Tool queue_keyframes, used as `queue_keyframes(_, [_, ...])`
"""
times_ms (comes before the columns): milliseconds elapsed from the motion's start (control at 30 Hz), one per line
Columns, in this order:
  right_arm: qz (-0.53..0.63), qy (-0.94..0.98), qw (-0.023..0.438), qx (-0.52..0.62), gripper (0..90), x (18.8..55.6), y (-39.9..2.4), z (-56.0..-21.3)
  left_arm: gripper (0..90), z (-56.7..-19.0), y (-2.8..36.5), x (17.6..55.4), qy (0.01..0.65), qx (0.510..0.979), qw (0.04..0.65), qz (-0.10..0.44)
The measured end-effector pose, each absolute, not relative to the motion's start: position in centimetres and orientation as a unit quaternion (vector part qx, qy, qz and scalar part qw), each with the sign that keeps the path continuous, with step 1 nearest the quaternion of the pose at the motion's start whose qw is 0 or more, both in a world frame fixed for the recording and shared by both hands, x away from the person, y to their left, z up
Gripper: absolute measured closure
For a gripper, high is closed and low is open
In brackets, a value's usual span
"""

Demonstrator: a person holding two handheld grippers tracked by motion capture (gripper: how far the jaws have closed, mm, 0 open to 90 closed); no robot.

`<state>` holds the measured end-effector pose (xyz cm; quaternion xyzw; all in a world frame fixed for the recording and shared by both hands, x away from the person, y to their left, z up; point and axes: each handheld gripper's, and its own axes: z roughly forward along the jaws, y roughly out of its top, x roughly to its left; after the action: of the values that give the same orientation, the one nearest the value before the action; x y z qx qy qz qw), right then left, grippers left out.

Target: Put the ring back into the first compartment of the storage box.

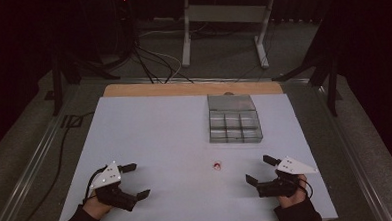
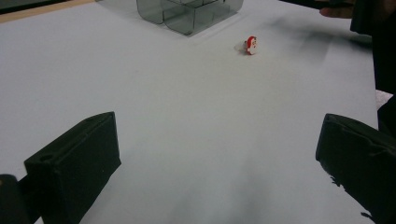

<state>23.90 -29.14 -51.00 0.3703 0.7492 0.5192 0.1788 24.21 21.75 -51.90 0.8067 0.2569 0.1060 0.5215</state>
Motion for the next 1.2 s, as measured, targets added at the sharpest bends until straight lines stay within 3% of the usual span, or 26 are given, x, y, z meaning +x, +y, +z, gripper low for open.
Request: queue_keyframes(1200, [0.516, 0.754, 0.177, 0.366, 0.0, 24.0, -28.9, -50.8, 0.4, -50.8, 21.7, 24.7, 0.267, 0.793, 0.54, 0.095])
